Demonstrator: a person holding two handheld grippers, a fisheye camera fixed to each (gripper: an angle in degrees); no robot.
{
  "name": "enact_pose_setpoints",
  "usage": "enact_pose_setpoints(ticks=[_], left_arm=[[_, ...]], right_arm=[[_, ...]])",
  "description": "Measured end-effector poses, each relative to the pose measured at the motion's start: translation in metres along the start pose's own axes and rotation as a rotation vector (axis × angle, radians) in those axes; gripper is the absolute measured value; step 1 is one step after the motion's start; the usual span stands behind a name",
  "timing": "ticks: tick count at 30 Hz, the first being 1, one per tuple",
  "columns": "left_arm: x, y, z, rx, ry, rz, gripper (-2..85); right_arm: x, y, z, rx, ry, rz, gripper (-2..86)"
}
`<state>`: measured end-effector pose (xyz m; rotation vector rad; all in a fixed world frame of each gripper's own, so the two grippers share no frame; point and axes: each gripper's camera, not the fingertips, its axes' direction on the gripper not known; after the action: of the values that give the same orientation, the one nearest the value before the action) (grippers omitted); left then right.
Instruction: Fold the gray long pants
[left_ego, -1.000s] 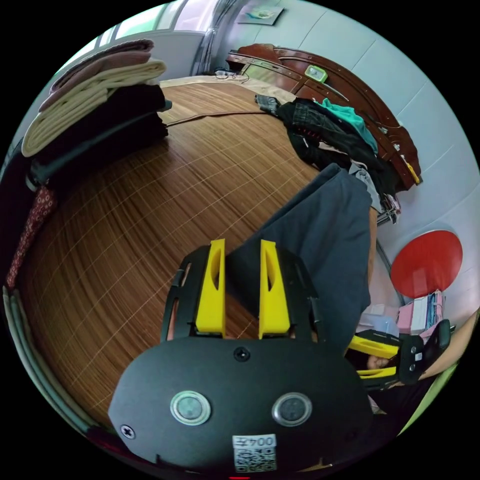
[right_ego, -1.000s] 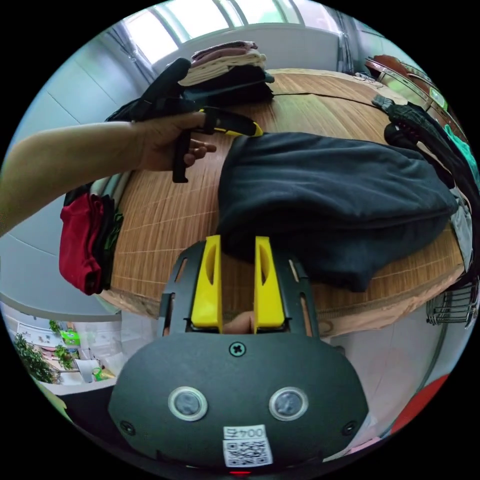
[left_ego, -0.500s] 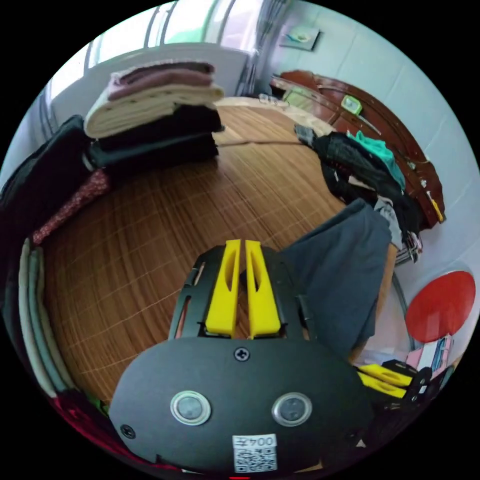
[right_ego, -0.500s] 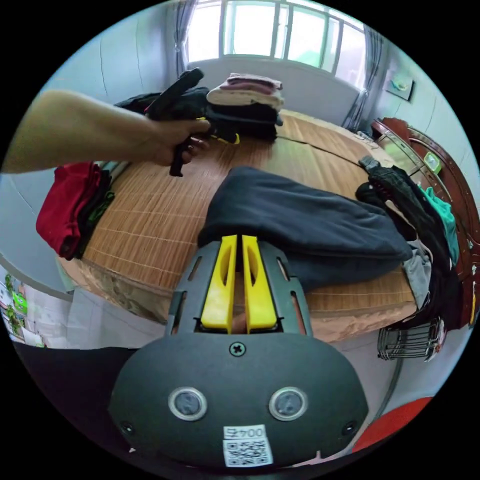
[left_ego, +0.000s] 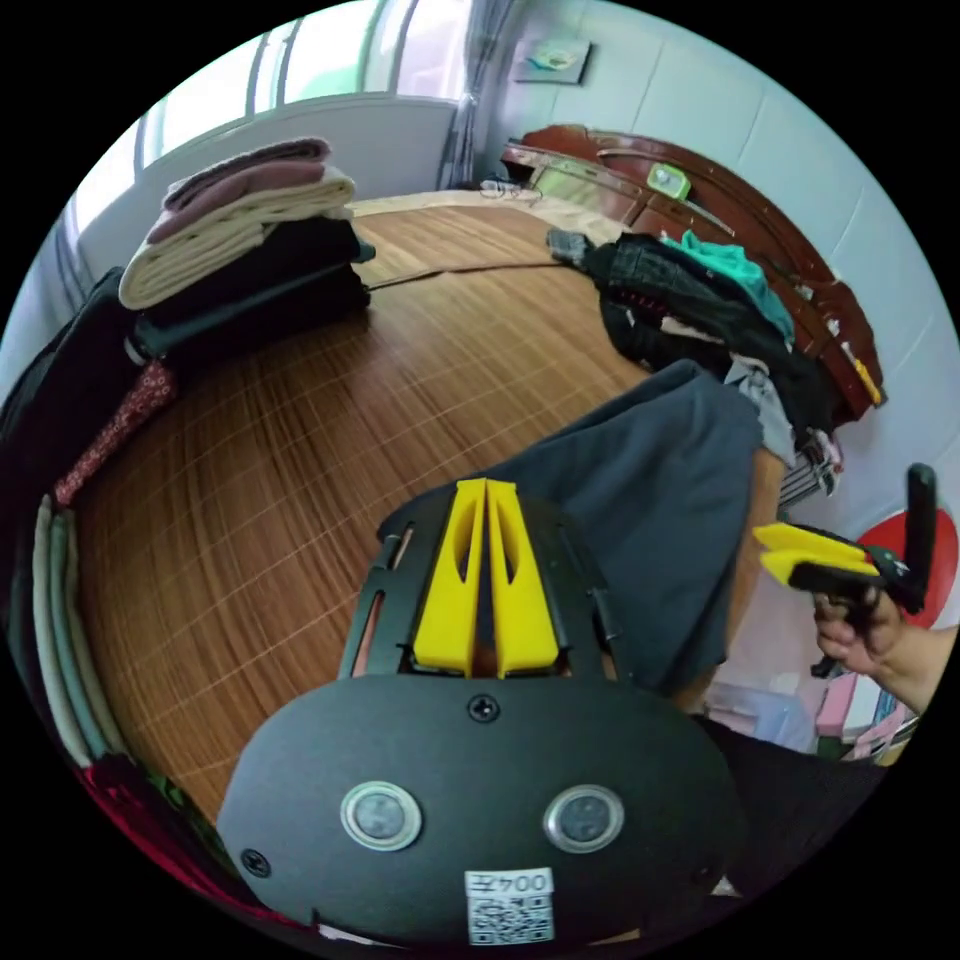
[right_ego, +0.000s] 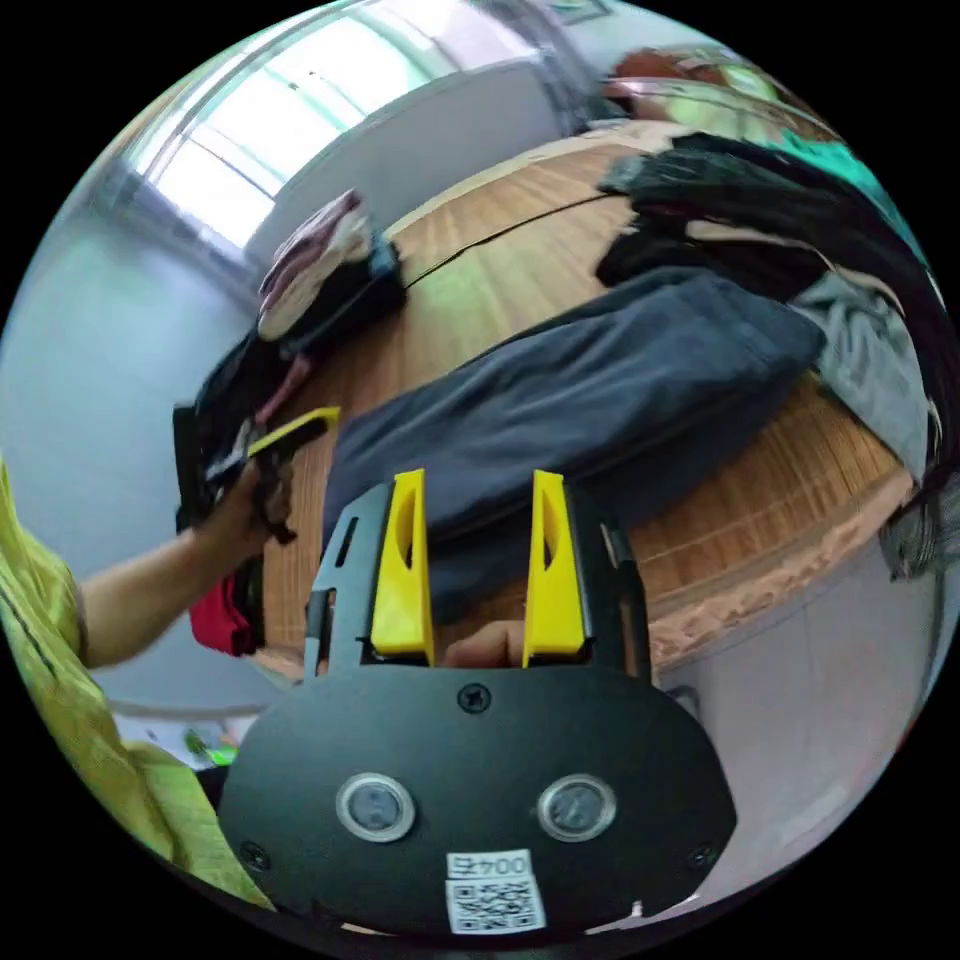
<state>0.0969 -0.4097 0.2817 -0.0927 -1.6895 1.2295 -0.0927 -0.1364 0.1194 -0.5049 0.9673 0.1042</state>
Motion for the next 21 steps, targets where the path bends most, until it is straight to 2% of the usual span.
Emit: enact_pose_setpoints(ticks=[2, 4, 8, 9, 10, 12, 15, 18, 21], left_arm=[[0.039, -0.004, 0.009, 0.002, 0.047, 0.026, 0.0], [0.110, -0.011, 0.033, 0.024, 0.068, 0.141, 0.1], [0.199, -0.020, 0.090, -0.005, 0.041, 0.311, 0.1], [0.214, -0.020, 0.121, -0.081, 0.027, 0.332, 0.2], [0.219, -0.014, 0.155, -0.186, 0.012, 0.321, 0.2], [0.213, -0.003, 0.166, -0.124, 0.044, 0.277, 0.1], [0.224, -0.013, 0.159, -0.179, -0.005, 0.192, 0.1], [0.251, -0.015, 0.138, -0.053, 0.043, 0.151, 0.1], [0.290, -0.021, 0.161, -0.032, 0.057, 0.168, 0.1]], right_arm=[[0.083, -0.014, -0.030, 0.092, -0.048, 0.190, 16.3], [0.131, -0.023, -0.044, 0.139, -0.048, 0.278, 17.3], [0.203, -0.041, -0.048, 0.149, -0.036, 0.353, 22.7], [0.210, -0.043, -0.047, 0.146, -0.041, 0.355, 23.1], [0.224, -0.047, -0.044, 0.138, -0.052, 0.357, 24.0], [0.242, -0.051, -0.039, 0.126, -0.093, 0.369, 24.0], [0.266, -0.055, -0.033, 0.129, -0.218, 0.364, 21.4], [0.282, -0.060, -0.025, 0.104, -0.314, 0.329, 18.0], [0.294, -0.064, -0.020, 0.094, -0.383, 0.335, 15.4]])
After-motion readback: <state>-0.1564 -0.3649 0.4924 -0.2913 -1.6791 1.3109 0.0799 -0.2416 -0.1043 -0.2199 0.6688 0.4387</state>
